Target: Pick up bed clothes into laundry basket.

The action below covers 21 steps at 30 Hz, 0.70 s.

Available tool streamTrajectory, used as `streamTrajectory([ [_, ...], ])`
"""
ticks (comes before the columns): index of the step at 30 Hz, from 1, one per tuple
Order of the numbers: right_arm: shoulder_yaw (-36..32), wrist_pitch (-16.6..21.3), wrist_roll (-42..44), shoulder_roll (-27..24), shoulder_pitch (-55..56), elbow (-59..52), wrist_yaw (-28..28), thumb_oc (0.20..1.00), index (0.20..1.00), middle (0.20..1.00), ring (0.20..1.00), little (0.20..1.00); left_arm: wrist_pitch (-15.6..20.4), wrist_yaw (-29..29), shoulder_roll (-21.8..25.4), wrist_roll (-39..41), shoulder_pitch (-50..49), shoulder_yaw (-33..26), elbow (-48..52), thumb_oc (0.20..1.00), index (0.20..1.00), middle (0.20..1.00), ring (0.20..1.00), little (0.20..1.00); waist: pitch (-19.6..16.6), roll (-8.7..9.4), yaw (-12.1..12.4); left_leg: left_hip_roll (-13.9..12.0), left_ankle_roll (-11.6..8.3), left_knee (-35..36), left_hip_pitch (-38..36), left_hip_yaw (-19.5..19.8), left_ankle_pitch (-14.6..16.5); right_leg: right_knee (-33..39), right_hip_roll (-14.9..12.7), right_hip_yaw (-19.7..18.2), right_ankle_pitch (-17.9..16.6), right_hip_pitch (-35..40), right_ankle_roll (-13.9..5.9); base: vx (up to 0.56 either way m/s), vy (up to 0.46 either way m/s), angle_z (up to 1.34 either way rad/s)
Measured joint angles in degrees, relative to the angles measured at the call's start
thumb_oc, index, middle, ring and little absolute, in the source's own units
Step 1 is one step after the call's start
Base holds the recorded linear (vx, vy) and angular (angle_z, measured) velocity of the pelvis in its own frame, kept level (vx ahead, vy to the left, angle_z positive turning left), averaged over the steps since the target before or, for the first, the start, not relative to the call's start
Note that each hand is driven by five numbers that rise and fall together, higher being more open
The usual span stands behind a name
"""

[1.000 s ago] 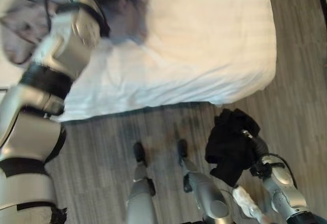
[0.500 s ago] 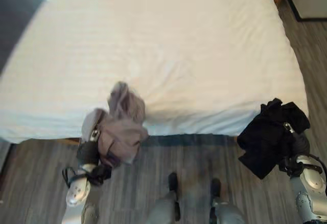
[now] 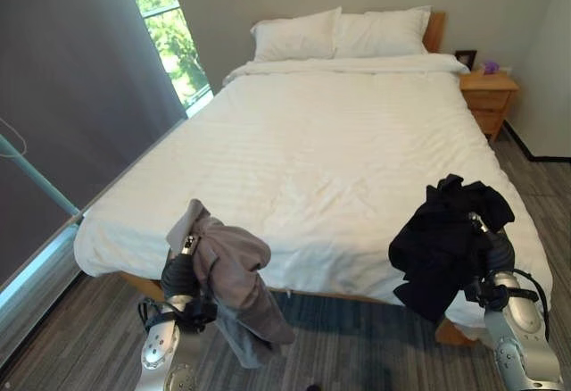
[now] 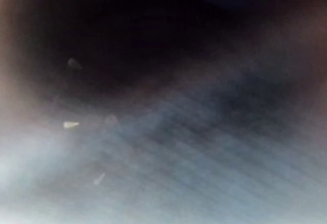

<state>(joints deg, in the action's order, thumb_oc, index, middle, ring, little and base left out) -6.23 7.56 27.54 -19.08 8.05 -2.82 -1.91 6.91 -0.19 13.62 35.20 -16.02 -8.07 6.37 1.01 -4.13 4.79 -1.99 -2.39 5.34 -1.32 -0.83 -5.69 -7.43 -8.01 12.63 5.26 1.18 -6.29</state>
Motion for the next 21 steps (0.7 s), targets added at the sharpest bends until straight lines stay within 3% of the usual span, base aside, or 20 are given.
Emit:
streamTrajectory([
  [1, 0.0, 0.0, 0.0, -0.1, 0.0, 0.1, 0.0, 0.200, 0.200, 0.200, 0.200, 0.200, 0.0, 0.0, 0.0, 0.0, 0.0, 0.0, -0.1, 0.200, 0.200, 0.200, 0.200, 0.200, 0.0, 0.06, 0.0, 0.0, 0.00, 0.0, 0.0, -0.1, 0.0, 0.0, 0.0, -0.1, 0.0, 0.0, 0.00, -0.02, -0.005, -0.06],
  [2, 0.9, 0.4, -0.7, -1.4, -1.6, 3.4, 0.6, 0.200, 0.200, 0.200, 0.200, 0.200, 2.5, 2.5, 0.1, -4.6, 0.0, 0.2, -3.1, 0.200, 0.200, 0.200, 0.200, 0.200, 0.5, 0.61, -1.0, -0.4, -0.02, 0.3, 0.1, -2.0, 0.0, 0.0, 0.7, -2.0, 0.0, 0.0, 0.02, 0.01, 0.019, -0.24],
  [7, 2.2, -0.1, -0.7, -2.9, -3.7, 12.4, 4.4, 0.200, 0.200, 0.200, 0.200, 0.200, 2.4, 7.0, 0.1, -7.5, 0.0, 0.2, -14.1, 0.200, 0.200, 0.200, 0.200, 0.200, 2.6, 1.92, -4.8, -1.4, -0.18, 0.3, 0.2, -3.6, 0.3, 0.4, 1.9, -3.8, -0.2, -0.5, 0.26, 0.00, 0.030, -0.17],
  [10, 1.9, -0.5, -0.7, -3.1, -2.8, 12.5, 4.5, 0.200, 0.200, 0.200, 0.200, 0.200, 2.4, 7.7, 0.1, -7.5, 0.2, 0.3, -14.0, 0.200, 0.200, 0.200, 0.200, 0.200, 4.7, 4.01, -6.4, -1.9, -0.07, 0.2, 0.2, -4.1, 0.3, 0.3, 2.3, -4.1, -0.4, -1.1, 0.42, -0.01, 0.058, -0.10],
  [12, 1.3, -0.6, -0.7, -3.0, -1.9, 12.3, 4.5, 0.200, 0.200, 0.200, 0.200, 0.200, 2.3, 7.8, 0.3, -8.6, 0.6, 0.4, -13.9, 0.200, 0.200, 0.200, 0.200, 0.200, 5.0, 4.27, -6.5, -1.9, -0.03, 0.0, 0.1, -5.1, 0.2, 0.1, 2.3, -5.4, -0.6, -1.9, 0.23, -0.03, 0.085, -0.25],
  [14, -0.4, -0.6, -0.8, -2.1, 0.4, 10.0, 4.7, 0.200, 0.200, 0.200, 0.200, 0.200, 2.3, 7.9, 2.3, -9.4, 1.6, 0.5, -13.8, 0.200, 0.200, 0.200, 0.200, 0.200, 5.9, 4.04, -8.2, -1.5, 0.17, 0.0, 0.0, -7.1, 0.3, 0.2, 2.2, -7.3, -1.0, -3.3, -0.03, -0.11, 0.083, -0.54],
  [16, -1.4, -0.6, -1.4, -1.3, 2.2, 7.5, 4.6, 0.200, 0.200, 0.200, 0.200, 0.200, 2.3, 8.4, 5.4, -9.7, 2.5, 0.1, -13.6, 0.200, 0.200, 0.200, 0.200, 0.200, 6.8, 3.77, -9.8, -1.5, 0.28, 0.0, -0.1, -11.2, 0.5, 0.5, 2.9, -10.8, -2.5, -5.3, -0.21, -0.22, 0.051, -1.12],
  [18, -2.7, -0.1, -2.4, 0.2, 2.0, 6.5, 5.3, 0.200, 0.200, 0.200, 0.200, 0.200, 2.3, 9.0, 8.1, -11.7, 5.3, -0.6, -13.5, 0.200, 0.200, 0.200, 0.200, 0.200, 7.7, 3.74, -12.2, -1.9, 0.59, 0.0, 0.3, -18.2, 1.1, 2.4, 3.3, -14.9, -5.5, -8.1, -1.62, -0.20, -0.002, -1.61],
  [19, -3.1, 0.2, -2.6, 1.3, 1.4, 5.5, 6.0, 0.200, 0.200, 0.200, 0.200, 0.200, 2.4, 9.4, 10.4, -11.7, 8.4, -1.0, -13.5, 0.200, 0.200, 0.200, 0.200, 0.200, 8.8, 3.51, -12.4, -2.9, 0.92, 0.2, 0.9, -22.3, 1.5, 5.7, 3.2, -15.3, -9.0, -9.0, -3.65, -0.08, 0.011, -1.67],
  [20, -3.1, 0.5, -2.6, 1.3, 1.5, 5.4, 6.4, 0.200, 0.200, 0.200, 0.200, 0.200, 2.5, 9.4, 11.6, -11.8, 11.3, -1.4, -13.6, 0.200, 0.200, 0.200, 0.200, 0.200, 9.4, 3.78, -13.0, -3.1, 1.76, -0.1, 0.9, -25.3, 1.7, 7.1, 2.4, -11.1, -8.9, -9.8, -2.71, -0.11, 0.054, -1.67],
  [21, -3.7, 0.6, -2.5, 1.6, 1.7, 5.9, 6.6, 0.200, 0.200, 0.200, 0.200, 0.200, 2.4, 9.4, 11.8, -11.8, 13.3, -1.7, -13.6, 0.200, 0.200, 0.200, 0.200, 0.200, 9.9, 3.17, -13.2, -4.4, 2.17, -0.1, 1.1, -28.5, 1.5, 6.6, 0.2, -1.1, -8.4, -10.3, -1.73, -0.08, 0.056, -1.74],
])
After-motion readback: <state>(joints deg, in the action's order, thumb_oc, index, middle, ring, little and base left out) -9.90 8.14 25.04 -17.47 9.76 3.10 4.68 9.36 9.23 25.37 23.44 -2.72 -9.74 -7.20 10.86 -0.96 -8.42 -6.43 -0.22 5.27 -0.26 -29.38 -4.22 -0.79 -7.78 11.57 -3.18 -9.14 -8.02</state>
